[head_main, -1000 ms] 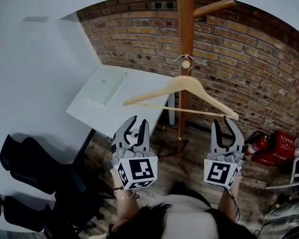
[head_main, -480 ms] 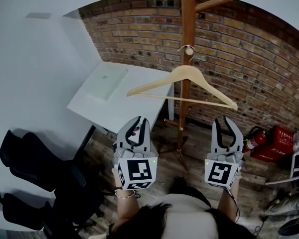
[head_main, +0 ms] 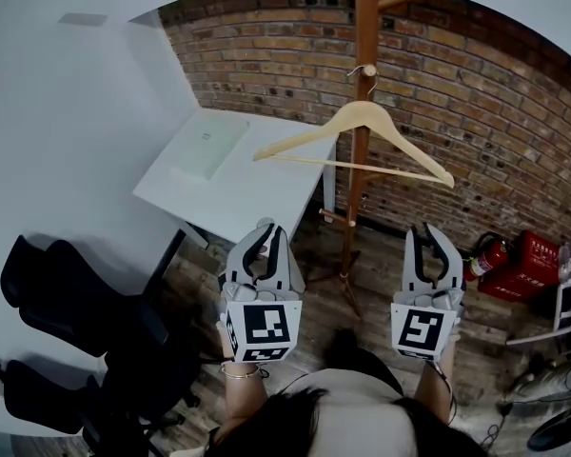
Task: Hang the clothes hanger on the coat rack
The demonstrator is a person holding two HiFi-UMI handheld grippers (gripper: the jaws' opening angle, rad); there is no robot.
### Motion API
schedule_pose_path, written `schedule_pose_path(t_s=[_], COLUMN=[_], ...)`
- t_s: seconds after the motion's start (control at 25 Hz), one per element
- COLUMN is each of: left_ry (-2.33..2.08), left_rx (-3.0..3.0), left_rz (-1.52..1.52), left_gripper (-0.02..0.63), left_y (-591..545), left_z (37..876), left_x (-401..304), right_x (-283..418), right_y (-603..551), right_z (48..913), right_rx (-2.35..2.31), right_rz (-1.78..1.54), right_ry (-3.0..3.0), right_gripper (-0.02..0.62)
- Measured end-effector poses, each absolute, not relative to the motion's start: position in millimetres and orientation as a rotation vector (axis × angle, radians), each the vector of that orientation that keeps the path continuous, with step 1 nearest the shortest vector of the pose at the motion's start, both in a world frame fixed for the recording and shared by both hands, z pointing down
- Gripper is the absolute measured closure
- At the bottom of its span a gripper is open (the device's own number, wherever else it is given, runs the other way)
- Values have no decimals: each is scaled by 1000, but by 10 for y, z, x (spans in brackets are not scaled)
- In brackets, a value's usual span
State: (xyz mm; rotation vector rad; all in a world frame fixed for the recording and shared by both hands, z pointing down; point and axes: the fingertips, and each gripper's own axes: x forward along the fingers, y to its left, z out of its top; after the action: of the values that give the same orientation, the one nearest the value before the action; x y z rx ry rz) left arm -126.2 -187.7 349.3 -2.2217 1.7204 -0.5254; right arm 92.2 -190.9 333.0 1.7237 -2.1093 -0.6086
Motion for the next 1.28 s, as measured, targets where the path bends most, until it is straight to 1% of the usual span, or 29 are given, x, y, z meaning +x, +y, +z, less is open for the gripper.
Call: schedule_pose_path(t_s=[0.52, 1.28], left_ry=[1694, 1718], left_rx=[-2273, -2356], left_rz=[-430, -328], left_gripper=[584, 594], left_y=[-1315, -354], left_z=[3330, 3395], left_x=[-1271, -1416], right_x=[810, 611], right_y=[-1348, -422], right_z=[3303, 3364], right_rx=[1765, 1787], right_rz=[-564, -402], right_ry=[-2176, -2316], right_gripper=[543, 555])
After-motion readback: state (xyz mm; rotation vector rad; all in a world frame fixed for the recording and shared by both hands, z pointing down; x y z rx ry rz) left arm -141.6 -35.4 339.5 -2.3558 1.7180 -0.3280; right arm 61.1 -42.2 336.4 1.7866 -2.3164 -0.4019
